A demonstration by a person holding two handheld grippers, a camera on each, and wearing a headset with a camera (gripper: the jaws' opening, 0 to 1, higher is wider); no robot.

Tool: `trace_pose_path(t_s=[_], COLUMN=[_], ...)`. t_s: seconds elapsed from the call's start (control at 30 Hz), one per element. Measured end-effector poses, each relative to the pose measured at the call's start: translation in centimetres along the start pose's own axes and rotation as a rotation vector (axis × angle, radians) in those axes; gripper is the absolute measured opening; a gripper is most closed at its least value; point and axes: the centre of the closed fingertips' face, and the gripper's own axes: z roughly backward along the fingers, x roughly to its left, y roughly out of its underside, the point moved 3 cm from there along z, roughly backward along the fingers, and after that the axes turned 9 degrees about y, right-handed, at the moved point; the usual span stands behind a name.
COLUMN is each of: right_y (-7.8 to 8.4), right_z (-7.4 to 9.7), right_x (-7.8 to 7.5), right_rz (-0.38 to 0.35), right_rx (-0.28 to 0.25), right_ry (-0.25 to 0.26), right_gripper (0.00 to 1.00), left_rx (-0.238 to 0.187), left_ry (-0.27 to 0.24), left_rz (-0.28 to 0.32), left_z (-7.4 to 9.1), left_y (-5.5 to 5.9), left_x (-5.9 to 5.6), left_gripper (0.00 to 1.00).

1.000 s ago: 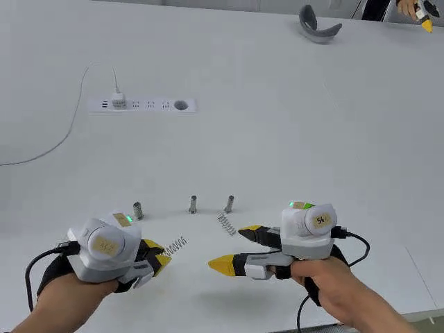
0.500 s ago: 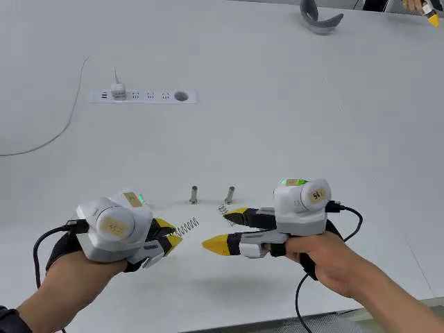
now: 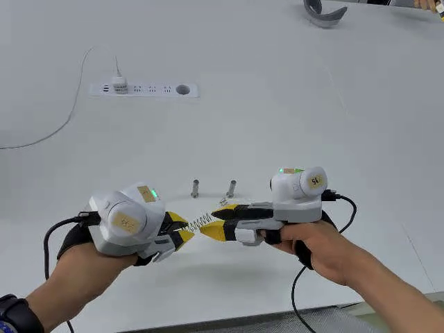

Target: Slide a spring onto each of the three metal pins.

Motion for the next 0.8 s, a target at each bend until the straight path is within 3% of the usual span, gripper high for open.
trace_pose_path(t_s=[0.2, 0.43, 0.8], right_y=[0.16, -0.22, -0.35], right_z=[0.04, 0.19, 0.25], right_x=[0.55, 0.55, 1.13], right_rz=[-0.036, -0.061, -0.035], right_rx=[0.018, 0.009, 0.031], right_ry=[-0.048, -0.06, -0.076], right_gripper=[0.26, 0.17, 0.12], left_rx=[0.008, 0.029, 0.044], left_ry=[0.022, 0.029, 0.041], left_rz=[-0.037, -0.068, -0.098], left_z=[-0.35, -0.48, -0.81], left_y=[-0.31, -0.27, -0.07], left_x=[-0.51, -0.4, -0.54], left_gripper=[0.1, 0.1, 0.1])
